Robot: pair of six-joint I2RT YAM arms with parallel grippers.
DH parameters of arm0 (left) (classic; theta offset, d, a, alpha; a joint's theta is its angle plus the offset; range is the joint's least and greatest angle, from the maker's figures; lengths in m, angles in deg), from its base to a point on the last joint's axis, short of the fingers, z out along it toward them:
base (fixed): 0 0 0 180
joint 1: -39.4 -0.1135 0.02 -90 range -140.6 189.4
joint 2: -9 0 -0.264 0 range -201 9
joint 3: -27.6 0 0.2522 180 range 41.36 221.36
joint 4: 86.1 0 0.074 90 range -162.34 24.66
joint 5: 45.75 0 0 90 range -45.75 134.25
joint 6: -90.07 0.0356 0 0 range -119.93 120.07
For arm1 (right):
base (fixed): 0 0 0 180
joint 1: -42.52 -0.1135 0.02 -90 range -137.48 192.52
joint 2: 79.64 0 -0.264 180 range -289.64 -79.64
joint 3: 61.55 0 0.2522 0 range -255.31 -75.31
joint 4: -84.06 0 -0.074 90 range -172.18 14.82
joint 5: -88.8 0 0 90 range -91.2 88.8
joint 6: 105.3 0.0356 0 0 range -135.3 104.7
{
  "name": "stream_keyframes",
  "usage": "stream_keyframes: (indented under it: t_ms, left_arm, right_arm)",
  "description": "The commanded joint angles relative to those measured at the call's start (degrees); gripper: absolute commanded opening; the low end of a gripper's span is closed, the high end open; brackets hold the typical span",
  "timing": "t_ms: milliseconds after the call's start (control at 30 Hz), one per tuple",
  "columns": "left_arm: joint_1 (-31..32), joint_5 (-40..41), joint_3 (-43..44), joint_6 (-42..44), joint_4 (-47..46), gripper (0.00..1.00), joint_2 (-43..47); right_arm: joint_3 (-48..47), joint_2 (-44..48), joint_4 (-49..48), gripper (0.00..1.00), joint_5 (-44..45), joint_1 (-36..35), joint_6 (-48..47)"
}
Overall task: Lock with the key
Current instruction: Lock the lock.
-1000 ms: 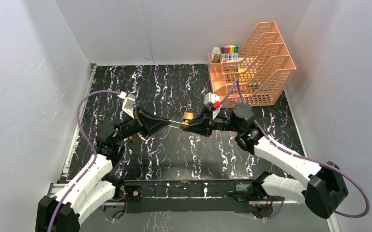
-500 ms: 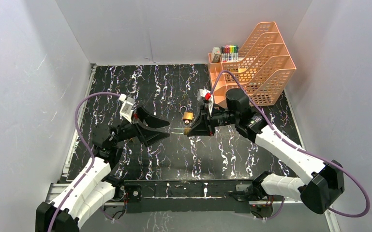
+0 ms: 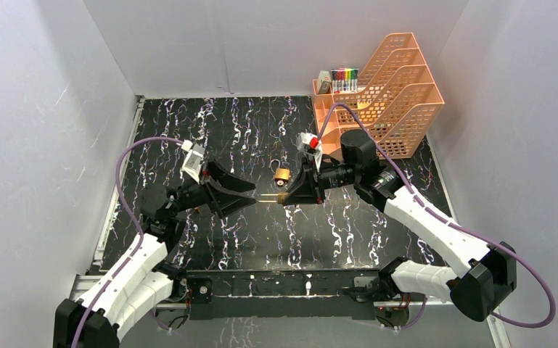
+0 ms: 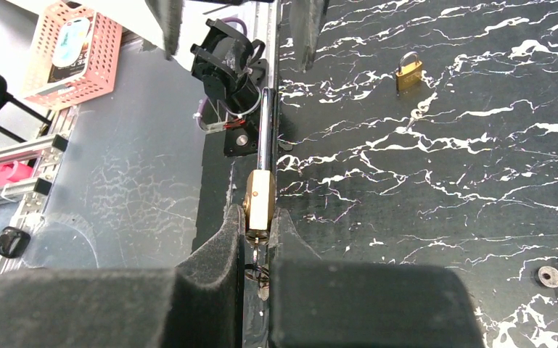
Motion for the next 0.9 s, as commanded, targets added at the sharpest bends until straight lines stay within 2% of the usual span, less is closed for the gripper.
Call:
stream_keyframes:
  t_ms: [0,67,167,300,400,533,667,733,833,867]
  left_arm:
    - [0.2,-1.7,1.3,-0.4,-1.7,0.54,-0.8]
    - [0.2,-2.5,1.5,-0.6,-1.7,0.42,-1.2]
    - [0.3,-3.7,1.7,-0.9,-1.7,0.3,-1.3]
    - [0.2,-4.3,1.5,-1.1,-1.7,0.26,-1.3]
    - [0.3,-5.0,1.3,-1.3,-1.7,0.3,-1.6]
    - [0.4,-5.0,0.4,-1.8,-1.7,0.51,-2.1]
    - [0.4,-5.1,0.2,-1.8,-1.5,0.51,-2.6]
    - [0.6,-5.4,0.4,-1.5,-1.6,0.47,-2.7]
    - [0.6,-5.8,0.7,-1.4,-1.6,0.18,-3.1]
    - [0.6,-6.0,0.7,-1.4,-1.6,0.13,-3.3]
  right_arm:
    - [-3.4,1.0,-1.1,0.0,-2.8,0.2,0.0]
    - [-3.3,0.7,-1.2,0.0,-3.1,0.2,0.0]
    - [-3.4,0.4,-1.5,0.0,-3.5,0.3,0.3]
    - [-3.6,0.0,-1.9,0.0,-3.8,0.3,0.7]
    - [-3.9,-0.2,-1.8,0.0,-3.9,0.4,0.7]
    - [-4.2,-0.7,-1.9,0.0,-4.3,0.5,0.9]
    - [-4.5,-1.4,-2.0,0.0,-4.7,0.5,1.2]
    - [-4.7,-1.7,-2.1,0.0,-4.9,0.5,1.3]
    - [-5.0,-2.1,-2.0,0.0,-5.1,0.5,1.4]
    - [-5.1,-2.2,-2.1,0.0,-5.1,0.5,1.5]
